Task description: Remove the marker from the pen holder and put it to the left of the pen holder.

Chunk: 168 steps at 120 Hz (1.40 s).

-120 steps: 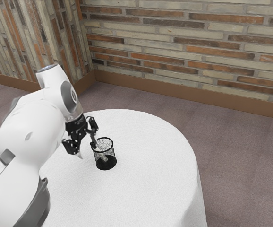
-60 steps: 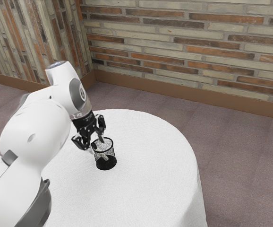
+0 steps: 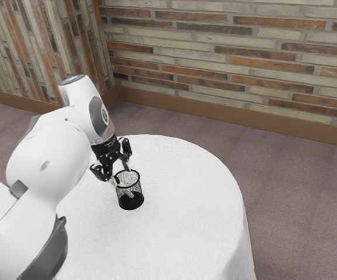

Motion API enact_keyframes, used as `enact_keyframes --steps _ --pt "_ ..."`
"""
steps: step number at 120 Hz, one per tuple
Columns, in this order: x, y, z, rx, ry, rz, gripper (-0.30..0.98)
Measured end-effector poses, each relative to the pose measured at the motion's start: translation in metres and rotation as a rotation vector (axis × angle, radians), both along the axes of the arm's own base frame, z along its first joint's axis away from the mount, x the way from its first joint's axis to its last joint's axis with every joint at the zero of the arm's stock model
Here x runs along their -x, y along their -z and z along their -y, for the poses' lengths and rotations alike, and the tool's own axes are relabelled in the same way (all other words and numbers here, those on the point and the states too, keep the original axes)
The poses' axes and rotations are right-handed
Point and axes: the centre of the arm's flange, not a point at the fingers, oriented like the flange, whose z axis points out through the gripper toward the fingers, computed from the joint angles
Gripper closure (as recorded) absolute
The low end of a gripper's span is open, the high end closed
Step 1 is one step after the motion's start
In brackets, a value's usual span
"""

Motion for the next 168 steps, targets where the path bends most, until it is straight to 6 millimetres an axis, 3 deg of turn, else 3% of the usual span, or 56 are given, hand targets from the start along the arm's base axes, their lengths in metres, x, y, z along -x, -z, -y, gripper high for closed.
enact_keyframes --steps 48,81,122,142,152,162,168 --pt "-0.005 0.006 -0.001 -0.026 0.028 0.022 0.43" --pt "-0.007 0.004 0.000 -0.036 0.049 0.031 0.63" --pt "-0.007 -0.005 0.001 -0.048 0.065 0.034 0.75" --pt "-0.001 -0.041 -0.003 -0.058 0.066 0.065 0.76" --pt "0.002 -0.078 -0.013 -0.072 0.060 0.101 0.77" --pt "-0.004 -0.122 -0.009 -0.114 0.090 0.130 0.77" --pt "-0.004 -0.135 -0.014 -0.134 0.090 0.128 0.77"
